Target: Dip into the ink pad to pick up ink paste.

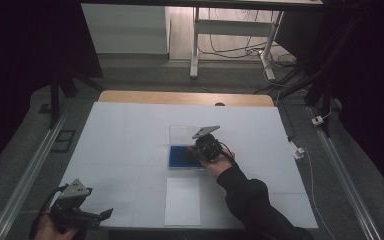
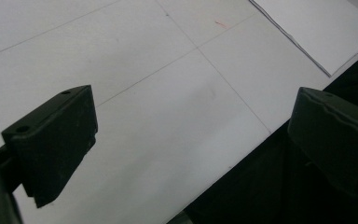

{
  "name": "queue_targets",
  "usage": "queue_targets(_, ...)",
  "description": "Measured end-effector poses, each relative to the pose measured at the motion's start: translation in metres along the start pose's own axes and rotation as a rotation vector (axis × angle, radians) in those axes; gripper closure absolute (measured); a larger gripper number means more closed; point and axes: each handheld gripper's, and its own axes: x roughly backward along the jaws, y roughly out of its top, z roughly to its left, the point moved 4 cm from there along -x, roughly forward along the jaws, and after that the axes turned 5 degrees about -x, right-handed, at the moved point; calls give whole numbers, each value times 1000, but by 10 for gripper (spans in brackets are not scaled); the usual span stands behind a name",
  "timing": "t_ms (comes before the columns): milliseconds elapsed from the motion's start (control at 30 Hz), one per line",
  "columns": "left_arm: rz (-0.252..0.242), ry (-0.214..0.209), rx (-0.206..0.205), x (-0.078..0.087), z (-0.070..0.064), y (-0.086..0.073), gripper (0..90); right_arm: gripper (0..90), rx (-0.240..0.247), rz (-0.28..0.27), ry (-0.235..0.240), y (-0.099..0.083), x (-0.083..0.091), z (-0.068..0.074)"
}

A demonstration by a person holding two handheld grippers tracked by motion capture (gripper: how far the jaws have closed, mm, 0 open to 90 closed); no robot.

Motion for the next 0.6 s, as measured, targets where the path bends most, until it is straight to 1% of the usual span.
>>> queue_targets(100,-4,-2,5,1,0,0,19,809,-4,8,4,2,1,-1)
queue_targets(133,-6,-4,4,1,0,0,19,809,3,11,0,2,2,0)
queue_targets(167,-7,-4,4,1,0,-1,19,809,8,5,-4,3,3,0)
queue_targets(267,-9,-5,7,1,0,-1,19,808,-8,-32,6,9,11,-2)
queue_targets(300,-9,-5,7,1,0,-1,18,808,-16,-36,10,10,13,-2)
queue_targets(400,-9,-2,6,1,0,-1,15,808,-11,-54,20,13,20,-3)
queue_targets(500,-9,-3,12,1,1,-1,13,808,-16,-59,38,13,20,-2)
queue_targets(600,-9,-3,12,1,1,-1,12,808,-11,-42,46,11,16,0)
